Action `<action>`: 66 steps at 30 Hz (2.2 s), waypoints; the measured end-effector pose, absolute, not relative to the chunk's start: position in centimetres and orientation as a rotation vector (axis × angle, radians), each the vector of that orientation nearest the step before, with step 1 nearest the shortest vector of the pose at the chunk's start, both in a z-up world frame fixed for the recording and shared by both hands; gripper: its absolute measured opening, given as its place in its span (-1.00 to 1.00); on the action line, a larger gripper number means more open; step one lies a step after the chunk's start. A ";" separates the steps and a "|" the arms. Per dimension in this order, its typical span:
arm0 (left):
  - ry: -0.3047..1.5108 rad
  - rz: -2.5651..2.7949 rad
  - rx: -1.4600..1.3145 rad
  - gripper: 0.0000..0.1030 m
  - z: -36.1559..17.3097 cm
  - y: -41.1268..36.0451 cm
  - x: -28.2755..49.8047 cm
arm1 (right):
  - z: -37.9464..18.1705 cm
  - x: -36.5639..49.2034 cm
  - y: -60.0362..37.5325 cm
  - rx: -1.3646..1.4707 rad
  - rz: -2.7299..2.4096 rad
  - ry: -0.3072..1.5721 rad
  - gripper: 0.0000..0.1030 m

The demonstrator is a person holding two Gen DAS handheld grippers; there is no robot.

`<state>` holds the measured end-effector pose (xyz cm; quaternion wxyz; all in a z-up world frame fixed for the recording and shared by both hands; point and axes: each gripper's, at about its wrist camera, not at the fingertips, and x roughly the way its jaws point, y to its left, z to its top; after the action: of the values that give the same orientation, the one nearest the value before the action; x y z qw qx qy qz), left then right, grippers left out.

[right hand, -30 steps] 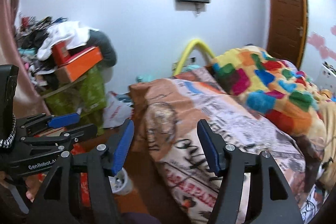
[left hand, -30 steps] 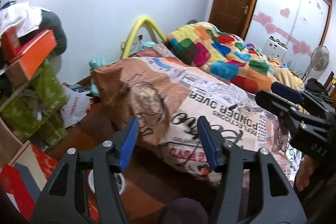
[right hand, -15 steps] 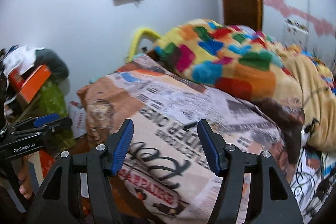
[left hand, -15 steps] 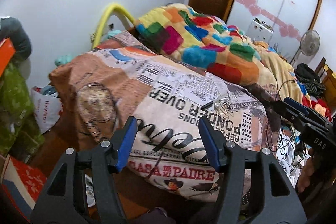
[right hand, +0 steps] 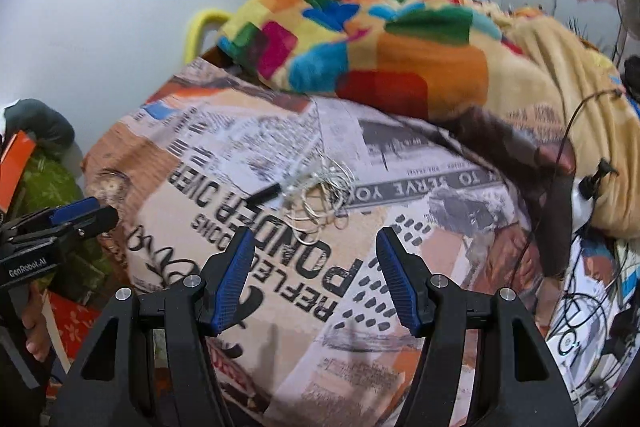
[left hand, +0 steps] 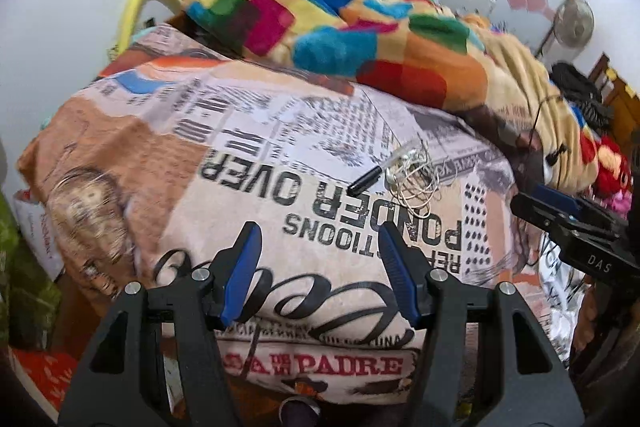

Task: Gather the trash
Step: 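Move both open tools back over the white earphones on the bed, then grasp the black pen with the left tool while the right tool grasps the white earphones, then carry the pen and earphones with both tools over the white bin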

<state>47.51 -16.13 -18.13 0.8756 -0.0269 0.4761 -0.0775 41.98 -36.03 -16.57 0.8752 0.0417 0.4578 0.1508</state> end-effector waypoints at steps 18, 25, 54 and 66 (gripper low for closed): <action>1.031 -0.425 0.105 -0.53 -27.8 -22.1 57.6 | -21.9 49.9 -35.2 0.175 0.363 1.018 0.16; 1.006 -0.486 0.097 -0.61 -28.5 -22.3 57.6 | -24.1 51.6 -34.3 0.134 0.343 1.045 0.10; 1.081 -0.320 0.004 -0.84 -27.8 -14.7 50.1 | -24.0 49.3 -34.1 0.053 0.255 0.996 -0.82; 1.116 -0.238 0.093 -0.76 -28.4 -17.7 52.1 | -20.0 46.8 -34.0 0.093 0.305 0.944 -0.82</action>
<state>52.13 -17.71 -28.41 0.8407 0.0439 0.5279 -0.1126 46.79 -34.03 -20.03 0.8784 0.0444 0.4529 0.1463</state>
